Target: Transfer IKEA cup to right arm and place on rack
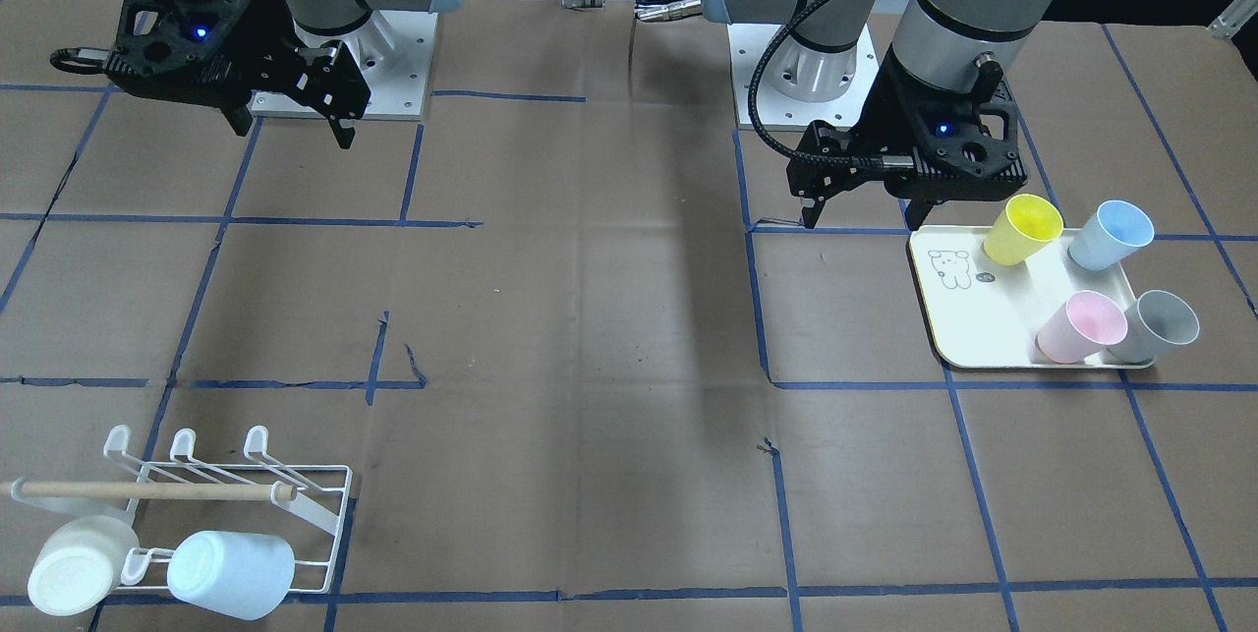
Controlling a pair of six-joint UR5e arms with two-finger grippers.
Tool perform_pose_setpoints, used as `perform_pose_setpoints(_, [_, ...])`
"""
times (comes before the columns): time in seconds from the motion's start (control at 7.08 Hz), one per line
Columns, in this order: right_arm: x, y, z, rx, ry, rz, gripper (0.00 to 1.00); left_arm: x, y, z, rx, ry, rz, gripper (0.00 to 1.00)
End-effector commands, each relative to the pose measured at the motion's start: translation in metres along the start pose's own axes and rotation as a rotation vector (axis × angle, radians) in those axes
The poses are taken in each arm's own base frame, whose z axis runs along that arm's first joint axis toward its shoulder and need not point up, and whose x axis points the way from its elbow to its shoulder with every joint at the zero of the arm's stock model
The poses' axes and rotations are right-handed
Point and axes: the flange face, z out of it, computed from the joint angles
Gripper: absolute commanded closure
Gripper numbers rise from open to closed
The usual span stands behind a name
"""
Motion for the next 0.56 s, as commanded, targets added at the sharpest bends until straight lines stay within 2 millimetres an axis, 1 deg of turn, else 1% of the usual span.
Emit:
perform_pose_setpoints(0.0, [-0.0001,0.0001,0.0009,-0.003,-0.001,0.001,0.0,0.0,-0.0015,-0.0013,-0.007,0.0,0.001,0.0])
perform_pose_setpoints(0.42, [-0.0002,0.0005,0.002,-0.008,-0.002,0.027,0.0,0.0,-0.0015,-0.0013,-0.007,0.0,0.001,0.0])
